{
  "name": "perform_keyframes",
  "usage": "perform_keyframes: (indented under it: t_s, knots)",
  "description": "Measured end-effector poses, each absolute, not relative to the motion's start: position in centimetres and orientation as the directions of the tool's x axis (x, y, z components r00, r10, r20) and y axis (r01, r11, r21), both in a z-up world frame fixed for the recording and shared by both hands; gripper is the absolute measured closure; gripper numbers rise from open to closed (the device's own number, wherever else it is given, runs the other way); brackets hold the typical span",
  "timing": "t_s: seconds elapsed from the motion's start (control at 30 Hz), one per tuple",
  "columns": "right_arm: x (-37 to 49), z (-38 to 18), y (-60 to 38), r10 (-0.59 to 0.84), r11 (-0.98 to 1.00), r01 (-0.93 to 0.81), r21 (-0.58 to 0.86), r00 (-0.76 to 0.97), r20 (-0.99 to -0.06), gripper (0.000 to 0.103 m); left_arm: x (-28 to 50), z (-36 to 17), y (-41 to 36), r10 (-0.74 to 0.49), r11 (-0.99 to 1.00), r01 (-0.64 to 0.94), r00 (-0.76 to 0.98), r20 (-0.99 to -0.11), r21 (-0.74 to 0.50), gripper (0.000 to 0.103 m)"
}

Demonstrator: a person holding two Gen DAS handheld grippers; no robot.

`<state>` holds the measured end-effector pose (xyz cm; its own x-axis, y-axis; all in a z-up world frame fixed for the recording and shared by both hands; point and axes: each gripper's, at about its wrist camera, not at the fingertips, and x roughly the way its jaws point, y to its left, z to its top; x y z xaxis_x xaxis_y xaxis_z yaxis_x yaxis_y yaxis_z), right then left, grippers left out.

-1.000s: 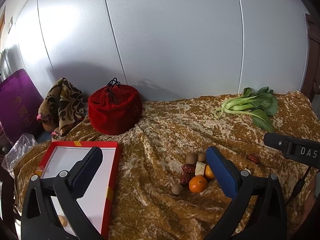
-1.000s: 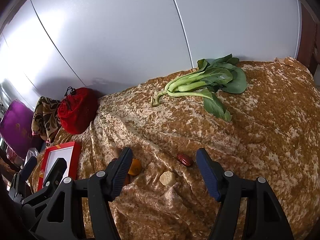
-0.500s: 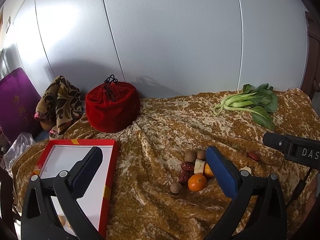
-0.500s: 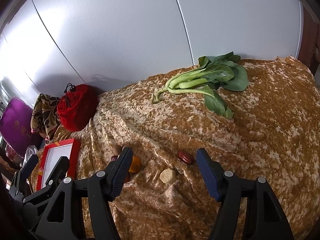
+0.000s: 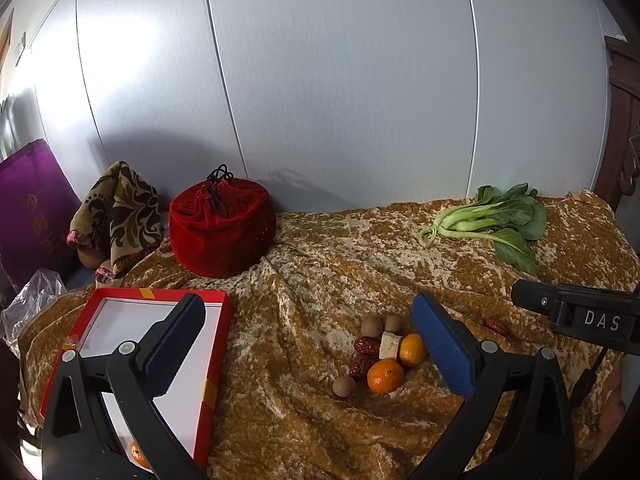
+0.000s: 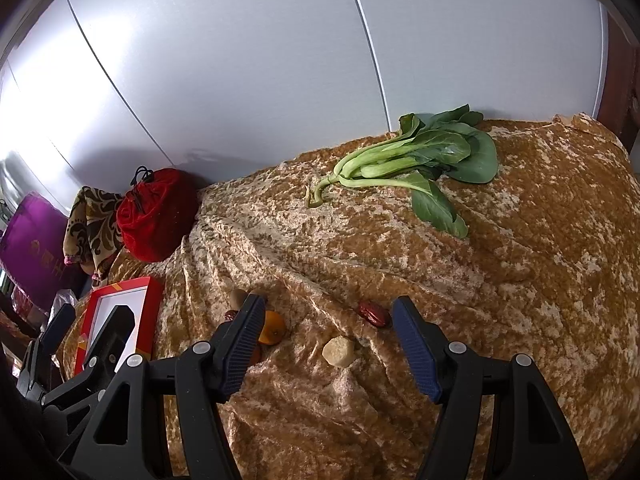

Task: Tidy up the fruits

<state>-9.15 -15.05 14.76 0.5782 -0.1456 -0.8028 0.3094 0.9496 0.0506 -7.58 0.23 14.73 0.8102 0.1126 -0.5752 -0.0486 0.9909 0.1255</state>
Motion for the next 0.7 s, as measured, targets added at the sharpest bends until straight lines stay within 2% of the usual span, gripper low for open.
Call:
perform_keyframes:
  t_s: [0.1,0.27,0.5,0.63,0.7]
  knots:
    - [-9.1,14.7,-15.1,-0.144,0.949,0.31,0.052,0.576,-0.805,0.034,-7.3,14.2,0.2,0.113,0.99,-0.042,0.794,-0.597,0.131,0.0]
    - [-8.8,13.6,-15.7,-0.136,0.944,0.326,0.052,0.528,-0.838,0.034,-5.9,11.8,0.4,0.141,0.987,-0.042,0.708,-0.692,0.157,0.0]
    - [-8.1,10.8,-17.9,-0.044,0.92,0.372,0.125,0.415,-0.909,0.036,-4.2,7.5,1.4,0.192,0.974,-0.003,0.533,-0.824,0.225,0.0]
    - [-7.7,9.7,-18.5,-0.01,0.909,0.39,0.149,0.377,-0.926,0.038,-4.1,6.6,1.9,0.185,0.971,0.037,0.507,-0.842,0.235,0.0]
    - [-7.3,9.1,-18.3,0.018,0.909,0.382,0.164,0.359,-0.933,0.042,-3.9,6.6,2.1,0.159,0.973,0.068,0.502,-0.85,0.221,0.0]
